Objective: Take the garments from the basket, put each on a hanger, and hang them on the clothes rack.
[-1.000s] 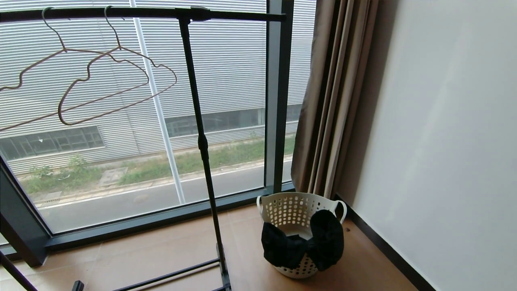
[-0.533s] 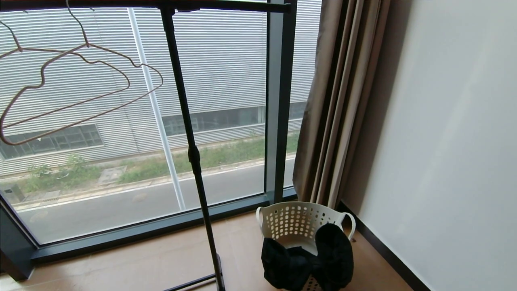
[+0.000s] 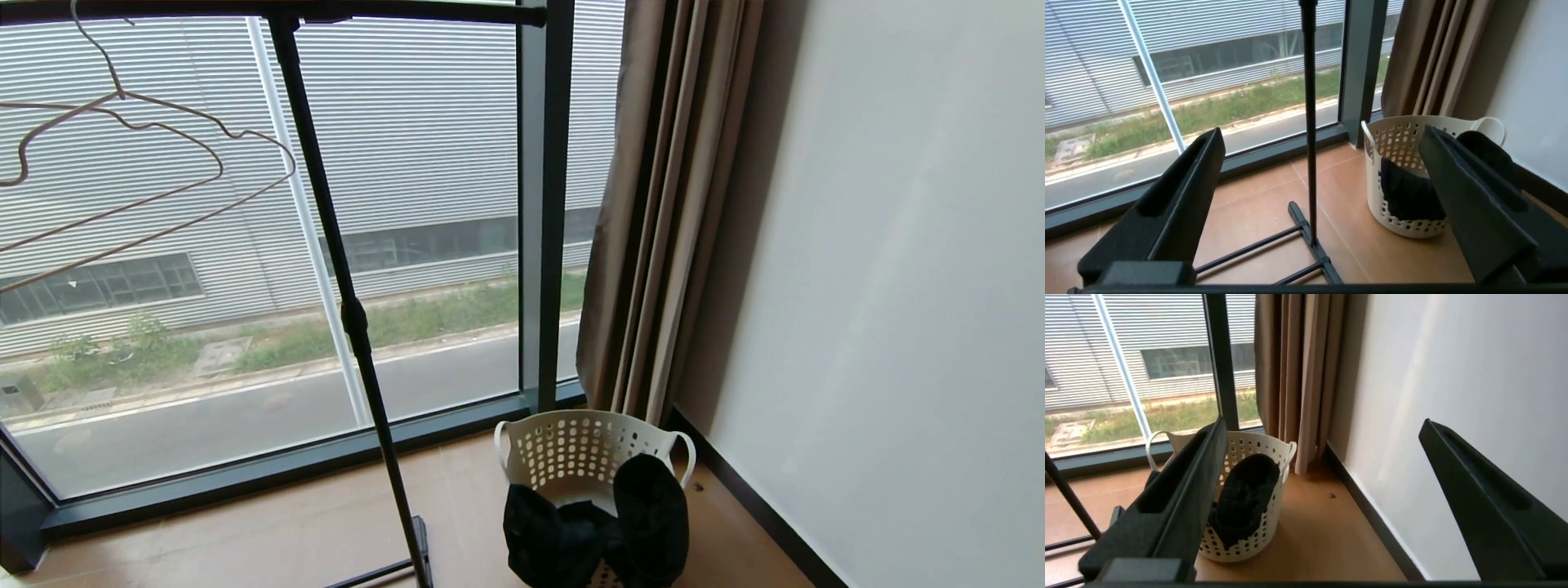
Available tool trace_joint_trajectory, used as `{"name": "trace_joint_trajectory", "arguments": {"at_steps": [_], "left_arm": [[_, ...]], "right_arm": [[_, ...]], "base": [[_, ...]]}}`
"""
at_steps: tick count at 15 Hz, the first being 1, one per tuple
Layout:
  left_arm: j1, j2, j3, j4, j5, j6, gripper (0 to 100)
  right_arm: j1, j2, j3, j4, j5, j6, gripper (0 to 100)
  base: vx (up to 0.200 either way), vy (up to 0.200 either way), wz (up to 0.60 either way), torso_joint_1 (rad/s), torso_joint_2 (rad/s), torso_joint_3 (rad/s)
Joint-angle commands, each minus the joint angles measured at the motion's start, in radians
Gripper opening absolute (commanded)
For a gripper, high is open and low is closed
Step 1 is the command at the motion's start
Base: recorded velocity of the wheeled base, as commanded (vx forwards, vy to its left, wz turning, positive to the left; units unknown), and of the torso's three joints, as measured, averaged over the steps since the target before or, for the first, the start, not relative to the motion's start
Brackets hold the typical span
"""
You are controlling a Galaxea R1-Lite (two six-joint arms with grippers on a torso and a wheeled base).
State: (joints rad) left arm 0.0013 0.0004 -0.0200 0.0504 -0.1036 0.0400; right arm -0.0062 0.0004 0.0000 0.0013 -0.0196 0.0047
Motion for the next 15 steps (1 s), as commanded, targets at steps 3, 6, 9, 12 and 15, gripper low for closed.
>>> {"name": "trace_joint_trajectory", "arguments": {"at_steps": [3, 6, 9, 12, 15], "left_arm": [[0.000, 0.001, 0.000, 0.000, -0.004, 0.003, 100], [0.000, 0.001, 0.000, 0.000, -0.004, 0.003, 100], [0.000, 0.001, 0.000, 0.000, -0.004, 0.003, 100], [0.000, 0.001, 0.000, 0.000, -0.004, 0.003, 100], [0.000, 0.001, 0.000, 0.000, -0.004, 0.003, 100]], "right_arm": [[0.000, 0.001, 0.000, 0.000, 0.000, 0.000, 100], [0.000, 0.001, 0.000, 0.000, 0.000, 0.000, 100], [0.000, 0.001, 0.000, 0.000, 0.000, 0.000, 100], [0.000, 0.001, 0.000, 0.000, 0.000, 0.000, 100], [0.000, 0.001, 0.000, 0.002, 0.000, 0.000, 100]], "base": [[0.000, 0.000, 0.00, 0.000, 0.00, 0.000], [0.000, 0.000, 0.00, -0.001, 0.00, -0.033], [0.000, 0.000, 0.00, 0.002, 0.00, -0.168], [0.000, 0.000, 0.00, 0.002, 0.00, -0.194], [0.000, 0.000, 0.00, 0.002, 0.00, -0.191]]}}
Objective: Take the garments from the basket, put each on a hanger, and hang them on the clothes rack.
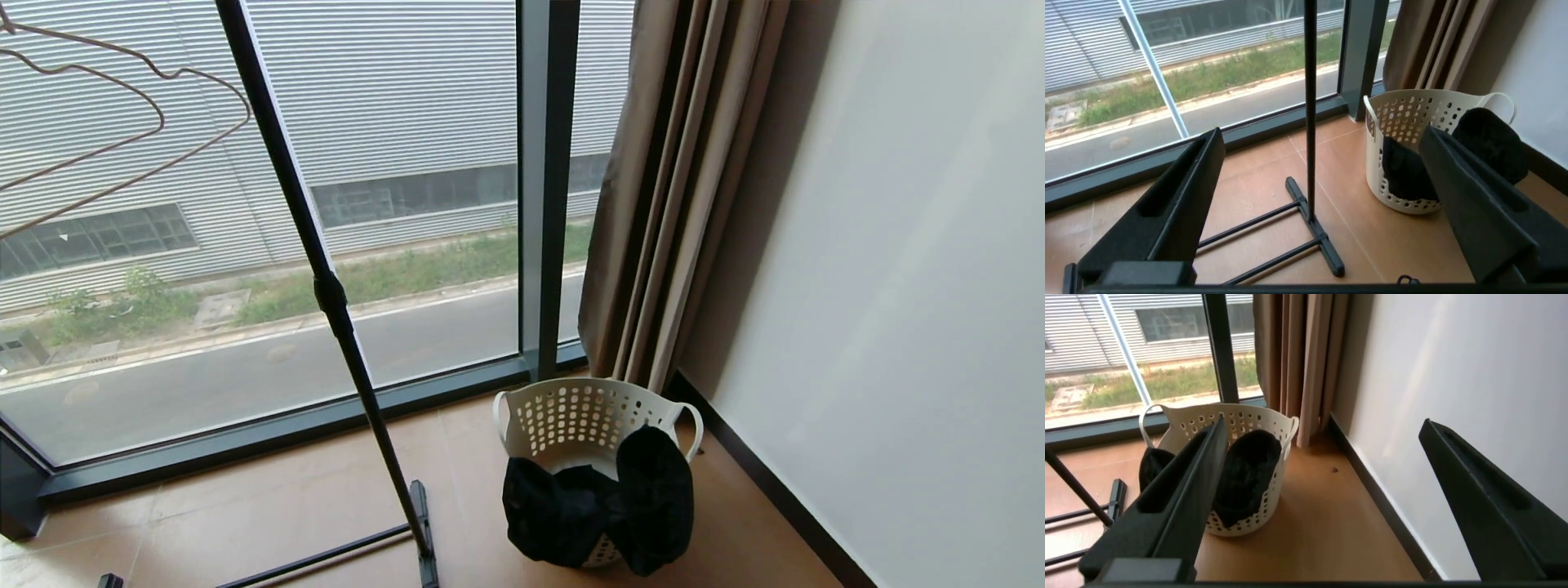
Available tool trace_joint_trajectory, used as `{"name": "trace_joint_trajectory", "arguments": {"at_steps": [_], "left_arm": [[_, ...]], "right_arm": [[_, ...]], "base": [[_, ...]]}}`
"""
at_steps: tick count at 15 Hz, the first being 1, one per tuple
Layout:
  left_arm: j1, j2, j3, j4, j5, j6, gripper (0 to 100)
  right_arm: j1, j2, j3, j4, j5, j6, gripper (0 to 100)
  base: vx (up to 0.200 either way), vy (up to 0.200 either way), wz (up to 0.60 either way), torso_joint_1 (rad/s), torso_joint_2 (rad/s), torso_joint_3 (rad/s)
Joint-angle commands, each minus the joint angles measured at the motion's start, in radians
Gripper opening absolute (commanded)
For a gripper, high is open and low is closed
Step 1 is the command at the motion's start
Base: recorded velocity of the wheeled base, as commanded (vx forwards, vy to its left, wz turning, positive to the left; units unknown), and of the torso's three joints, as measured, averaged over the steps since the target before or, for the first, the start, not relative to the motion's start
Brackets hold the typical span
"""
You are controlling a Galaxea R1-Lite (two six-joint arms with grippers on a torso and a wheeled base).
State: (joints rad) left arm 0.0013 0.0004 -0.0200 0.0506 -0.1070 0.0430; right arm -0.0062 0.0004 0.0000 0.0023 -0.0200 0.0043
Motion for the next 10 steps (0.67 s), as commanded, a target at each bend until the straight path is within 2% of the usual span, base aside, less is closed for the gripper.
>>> {"name": "trace_joint_trajectory", "arguments": {"at_steps": [1, 10], "left_arm": [[0.000, 0.001, 0.000, 0.000, 0.000, 0.000, 100], [0.000, 0.001, 0.000, 0.000, 0.000, 0.000, 100]], "right_arm": [[0.000, 0.001, 0.000, 0.001, 0.000, 0.000, 100], [0.000, 0.001, 0.000, 0.002, 0.000, 0.000, 100]], "base": [[0.000, 0.000, 0.00, 0.002, 0.00, -0.188], [0.000, 0.000, 0.00, 0.004, 0.00, -0.199]]}}
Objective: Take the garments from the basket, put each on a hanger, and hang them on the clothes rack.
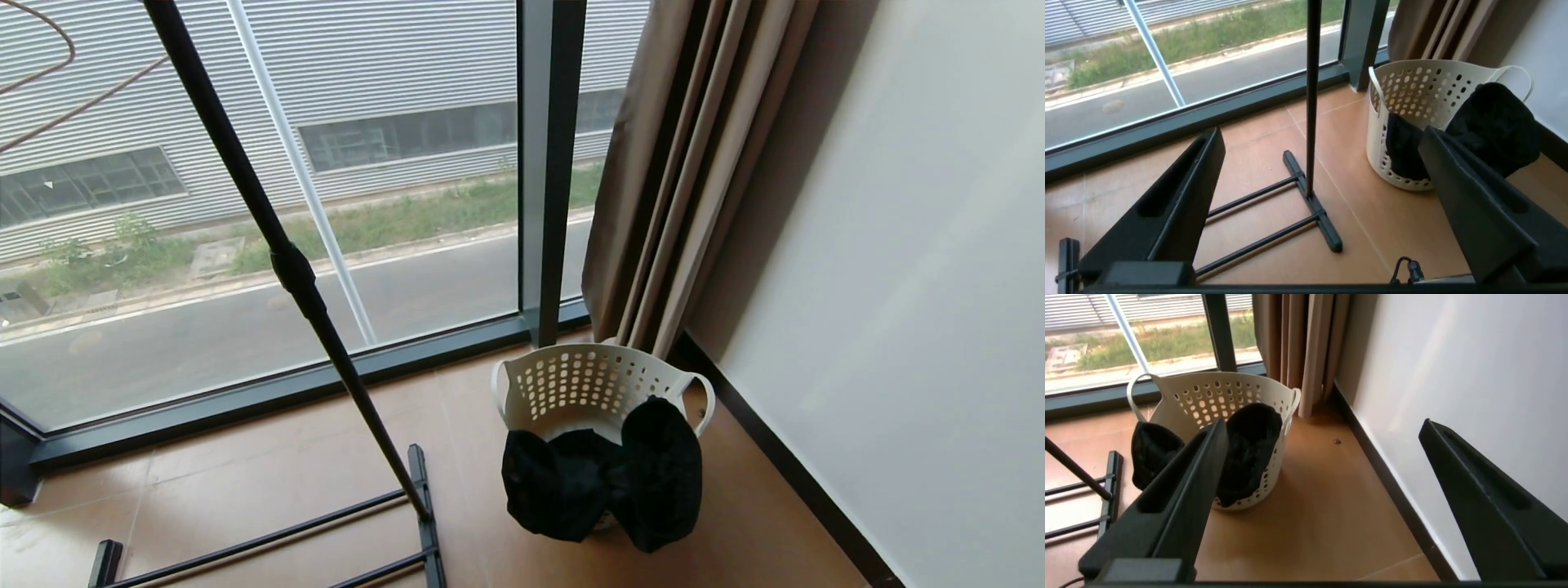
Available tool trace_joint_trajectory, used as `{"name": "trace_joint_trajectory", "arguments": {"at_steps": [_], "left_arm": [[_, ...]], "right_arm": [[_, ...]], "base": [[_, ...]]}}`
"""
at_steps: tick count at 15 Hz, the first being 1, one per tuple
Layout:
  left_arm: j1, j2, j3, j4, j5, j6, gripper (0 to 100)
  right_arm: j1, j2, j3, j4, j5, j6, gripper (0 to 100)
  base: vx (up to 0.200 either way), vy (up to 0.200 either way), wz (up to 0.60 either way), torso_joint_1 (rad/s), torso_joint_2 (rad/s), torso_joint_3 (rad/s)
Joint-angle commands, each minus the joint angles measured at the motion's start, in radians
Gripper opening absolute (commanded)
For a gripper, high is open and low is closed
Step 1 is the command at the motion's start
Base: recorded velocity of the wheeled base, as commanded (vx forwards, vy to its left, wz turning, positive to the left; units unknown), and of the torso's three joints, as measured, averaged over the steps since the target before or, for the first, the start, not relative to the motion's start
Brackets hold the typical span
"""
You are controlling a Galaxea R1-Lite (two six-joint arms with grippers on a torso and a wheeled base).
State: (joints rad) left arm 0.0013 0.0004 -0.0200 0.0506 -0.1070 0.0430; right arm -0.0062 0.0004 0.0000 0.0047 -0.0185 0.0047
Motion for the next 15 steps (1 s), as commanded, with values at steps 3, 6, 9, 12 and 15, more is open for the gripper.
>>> {"name": "trace_joint_trajectory", "arguments": {"at_steps": [3, 6, 9, 12, 15], "left_arm": [[0.000, 0.001, 0.000, 0.000, 0.000, 0.000, 100], [0.000, 0.001, 0.000, 0.000, 0.000, 0.000, 100], [0.000, 0.001, 0.000, 0.000, 0.000, 0.000, 100], [0.000, 0.001, 0.000, 0.000, 0.000, 0.000, 100], [0.000, 0.001, 0.000, 0.000, 0.000, 0.000, 100]], "right_arm": [[0.000, 0.001, 0.000, 0.000, -0.001, 0.000, 100], [0.000, 0.001, 0.000, 0.000, 0.000, 0.000, 100], [0.000, 0.001, 0.000, 0.000, -0.001, 0.000, 100], [0.000, 0.001, 0.000, 0.000, 0.000, 0.000, 100], [0.000, 0.001, 0.000, 0.000, -0.001, 0.000, 100]], "base": [[0.000, 0.000, 0.00, -0.001, 0.00, -0.196], [0.000, 0.000, 0.00, -0.002, 0.00, -0.194], [0.000, 0.000, 0.00, 0.004, 0.00, -0.194], [0.000, 0.000, 0.00, 0.007, 0.00, -0.198], [0.000, 0.000, 0.00, 0.002, 0.00, -0.198]]}}
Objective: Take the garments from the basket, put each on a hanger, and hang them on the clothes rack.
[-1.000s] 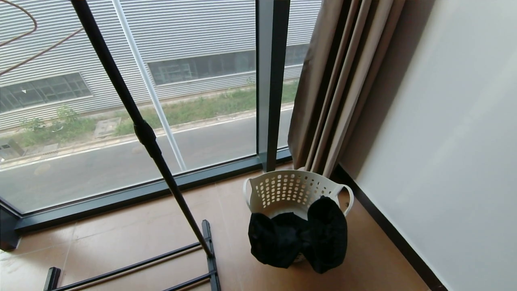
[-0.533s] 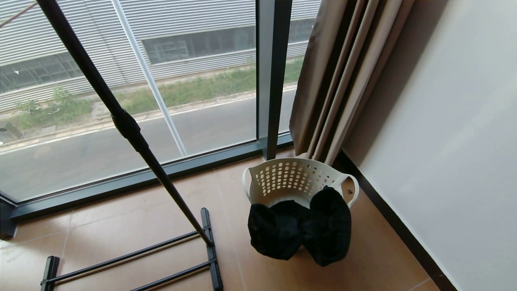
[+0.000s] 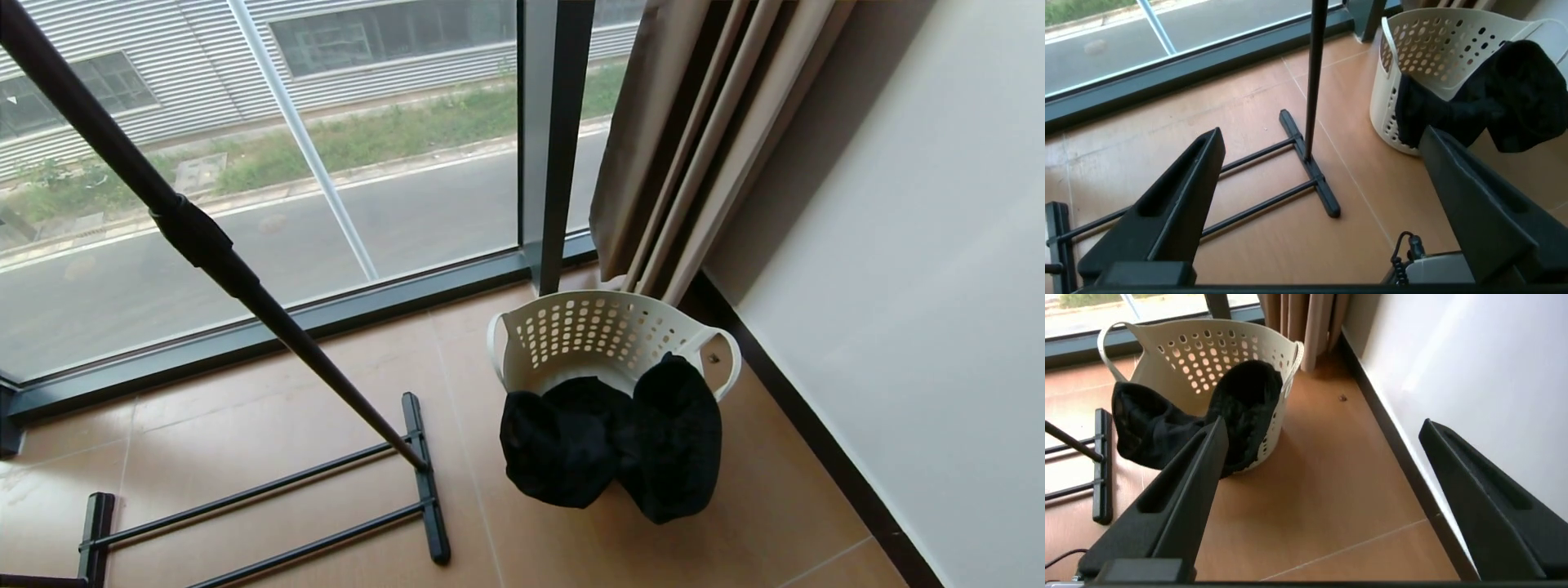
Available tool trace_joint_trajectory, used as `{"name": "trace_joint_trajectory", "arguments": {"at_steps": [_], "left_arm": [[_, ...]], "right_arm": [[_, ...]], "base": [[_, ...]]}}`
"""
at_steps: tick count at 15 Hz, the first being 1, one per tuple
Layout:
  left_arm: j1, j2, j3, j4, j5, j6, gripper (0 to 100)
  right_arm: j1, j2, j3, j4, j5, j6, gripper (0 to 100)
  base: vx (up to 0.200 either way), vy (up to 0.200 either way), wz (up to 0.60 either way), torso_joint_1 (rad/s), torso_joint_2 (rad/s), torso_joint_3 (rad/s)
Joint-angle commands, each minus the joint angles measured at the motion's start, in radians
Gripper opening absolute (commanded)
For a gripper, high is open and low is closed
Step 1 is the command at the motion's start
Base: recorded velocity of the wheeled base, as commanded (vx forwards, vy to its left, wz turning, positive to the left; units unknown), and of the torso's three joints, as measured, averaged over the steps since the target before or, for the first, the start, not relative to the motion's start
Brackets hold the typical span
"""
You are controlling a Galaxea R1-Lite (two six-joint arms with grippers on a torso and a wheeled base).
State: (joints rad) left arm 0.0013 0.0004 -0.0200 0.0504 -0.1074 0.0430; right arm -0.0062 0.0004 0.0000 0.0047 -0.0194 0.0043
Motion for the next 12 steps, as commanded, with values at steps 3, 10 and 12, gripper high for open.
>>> {"name": "trace_joint_trajectory", "arguments": {"at_steps": [3, 10, 12], "left_arm": [[0.000, 0.001, 0.000, 0.000, 0.000, 0.000, 100], [-0.001, 0.001, 0.000, 0.000, 0.000, 0.000, 100], [-0.001, 0.001, 0.000, 0.000, 0.000, 0.000, 100]], "right_arm": [[0.000, 0.001, 0.000, 0.000, 0.001, 0.000, 100], [0.000, 0.001, 0.000, -0.002, 0.001, 0.000, 100], [0.000, 0.001, 0.000, -0.003, -0.001, 0.002, 100]], "base": [[0.000, 0.000, 0.00, 0.001, 0.00, -0.196], [0.000, 0.000, 0.00, 0.004, 0.00, -0.196], [0.000, 0.000, 0.00, 0.005, 0.00, -0.193]]}}
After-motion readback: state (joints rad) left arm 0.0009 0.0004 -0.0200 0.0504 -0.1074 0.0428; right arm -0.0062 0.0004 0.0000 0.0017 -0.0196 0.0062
